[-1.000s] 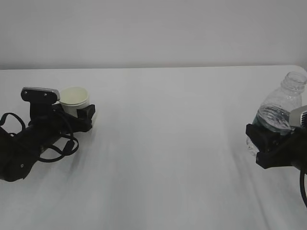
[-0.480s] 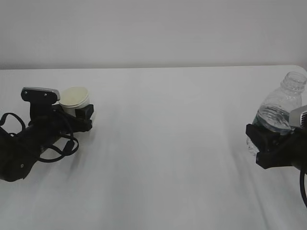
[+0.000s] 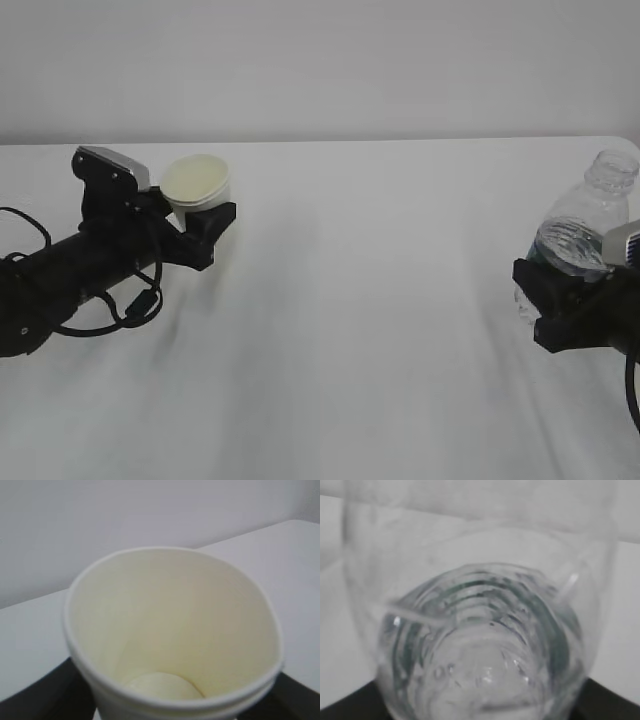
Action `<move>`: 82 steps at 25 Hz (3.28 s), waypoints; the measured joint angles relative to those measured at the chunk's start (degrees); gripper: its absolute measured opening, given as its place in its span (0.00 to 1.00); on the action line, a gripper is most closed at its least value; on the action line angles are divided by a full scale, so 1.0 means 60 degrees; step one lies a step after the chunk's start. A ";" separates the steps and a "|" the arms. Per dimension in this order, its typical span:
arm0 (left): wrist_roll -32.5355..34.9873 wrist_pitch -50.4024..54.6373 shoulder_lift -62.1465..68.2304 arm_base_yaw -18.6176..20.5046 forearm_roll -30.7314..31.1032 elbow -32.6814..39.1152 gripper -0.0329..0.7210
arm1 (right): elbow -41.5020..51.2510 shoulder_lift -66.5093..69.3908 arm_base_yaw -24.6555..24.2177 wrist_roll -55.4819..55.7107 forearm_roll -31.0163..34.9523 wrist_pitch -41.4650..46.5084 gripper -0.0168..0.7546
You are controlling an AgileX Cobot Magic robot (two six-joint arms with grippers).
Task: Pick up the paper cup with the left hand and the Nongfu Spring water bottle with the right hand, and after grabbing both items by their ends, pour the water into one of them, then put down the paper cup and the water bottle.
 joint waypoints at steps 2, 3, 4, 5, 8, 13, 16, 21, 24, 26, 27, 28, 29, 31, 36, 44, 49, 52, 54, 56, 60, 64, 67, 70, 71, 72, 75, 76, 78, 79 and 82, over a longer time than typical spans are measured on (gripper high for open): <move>-0.0236 0.0000 -0.0103 0.0000 0.0446 0.0000 0.75 | 0.0000 0.0000 0.0000 0.0000 0.0000 0.0000 0.56; -0.0375 0.0000 -0.0142 0.0000 0.0643 0.0000 0.75 | 0.0000 0.0000 0.0000 0.0000 0.0000 0.0000 0.56; -0.0505 -0.0017 -0.0142 0.0000 0.0811 0.0000 0.75 | 0.0000 0.0000 0.0000 0.0000 0.0000 0.0000 0.56; -0.0658 -0.0017 -0.0142 0.0000 0.1066 0.0000 0.75 | 0.0000 0.0000 0.0000 0.0000 0.0019 0.0000 0.56; -0.1292 -0.0017 -0.0142 0.0000 0.1981 0.0000 0.75 | 0.0000 0.0000 0.0000 -0.0050 0.0019 0.0000 0.56; -0.2165 -0.0017 -0.0142 -0.0097 0.3651 0.0000 0.75 | 0.0000 0.0000 0.0000 -0.0050 0.0036 0.0007 0.56; -0.2623 -0.0017 -0.0142 -0.0300 0.4283 0.0000 0.74 | 0.0000 0.0000 0.0000 -0.0050 0.0036 0.0007 0.56; -0.2792 -0.0017 -0.0142 -0.0943 0.4699 0.0000 0.74 | 0.0000 0.0000 0.0000 -0.0050 0.0036 0.0007 0.56; -0.2806 -0.0017 -0.0142 -0.1417 0.4722 -0.0050 0.74 | 0.0000 0.0000 0.0000 -0.0050 0.0036 0.0022 0.56; -0.2806 -0.0017 -0.0142 -0.1762 0.4728 -0.0169 0.74 | 0.0000 0.0000 0.0000 -0.0068 0.0016 0.0022 0.56; -0.2806 -0.0017 -0.0142 -0.1910 0.4728 -0.0244 0.74 | 0.0000 0.0000 0.0000 -0.0089 0.0016 0.0022 0.56; -0.2813 -0.0017 -0.0142 -0.2087 0.4728 -0.0301 0.74 | 0.0022 0.0000 0.0000 -0.0130 0.0016 0.0022 0.56; -0.2830 -0.0017 -0.0142 -0.2257 0.4728 -0.0386 0.74 | 0.0085 0.0000 0.0000 -0.0178 0.0016 0.0022 0.56; -0.2828 0.0022 -0.0142 -0.2543 0.4762 -0.0567 0.74 | 0.0249 -0.0090 0.0000 -0.0294 0.0016 0.0022 0.56; -0.3058 0.0450 -0.0142 -0.2960 0.4785 -0.0916 0.74 | 0.0674 -0.0698 0.0000 -0.0468 0.0016 0.0022 0.56; -0.3897 0.0564 -0.0142 -0.2998 0.5116 -0.1132 0.72 | 0.1101 -0.1519 0.0000 -0.0482 0.0076 0.0165 0.57; -0.4147 0.0564 -0.0142 -0.3084 0.5457 -0.1132 0.72 | 0.1101 -0.1707 0.0000 -0.0482 0.0187 0.0564 0.57; -0.4169 0.0635 -0.0142 -0.3193 0.5534 -0.1132 0.72 | 0.1101 -0.1725 0.0000 -0.0482 0.0200 0.0715 0.57; -0.4169 0.0789 -0.0142 -0.3265 0.5557 -0.1132 0.72 | 0.1101 -0.1725 0.0000 -0.0349 0.0253 0.0949 0.57; -0.4169 0.0876 -0.0142 -0.3289 0.5578 -0.1132 0.72 | 0.1037 -0.1725 0.0000 -0.0239 0.0282 0.1254 0.57; -0.4169 0.1062 -0.0142 -0.3289 0.5593 -0.1132 0.72 | 0.0851 -0.1725 0.0000 -0.0198 0.0304 0.1475 0.57; -0.4169 0.1079 -0.0142 -0.3289 0.5593 -0.1132 0.72 | 0.0668 -0.1725 0.0000 -0.0175 0.0318 0.1912 0.57; -0.4169 0.1078 -0.0142 -0.3289 0.5593 -0.1132 0.72 | 0.0401 -0.1725 0.0000 -0.0175 0.0318 0.2566 0.57; -0.4169 0.1098 -0.0142 -0.3336 0.5596 -0.1132 0.72 | 0.0199 -0.1725 0.0000 -0.0175 0.0278 0.2709 0.57; -0.4169 0.1120 -0.0142 -0.3352 0.5614 -0.1132 0.72 | 0.0154 -0.1725 0.0000 -0.0175 0.0260 0.2709 0.57; -0.4169 0.1120 -0.0142 -0.3374 0.5614 -0.1132 0.72 | 0.0086 -0.1725 0.0000 -0.0175 0.0258 0.2709 0.57; -0.4169 0.1120 -0.0142 -0.3412 0.5614 -0.1132 0.72 | -0.0053 -0.1725 0.0000 -0.0155 0.0059 0.2752 0.57; -0.4169 0.1120 -0.0142 -0.3413 0.5614 -0.1132 0.72 | -0.0107 -0.1725 0.0000 -0.0155 -0.0008 0.2808 0.57; -0.4169 0.1120 -0.0142 -0.3425 0.5614 -0.1132 0.72 | -0.0191 -0.1743 0.0000 -0.0155 -0.0093 0.3066 0.57; -0.4169 0.1132 -0.0142 -0.3425 0.5614 -0.1132 0.72 | -0.0232 -0.1788 0.0000 -0.0155 -0.0111 0.3247 0.57; -0.4169 0.1333 -0.0142 -0.3425 0.5614 -0.1132 0.72 | -0.0346 -0.2095 0.0000 -0.0155 -0.0132 0.3746 0.57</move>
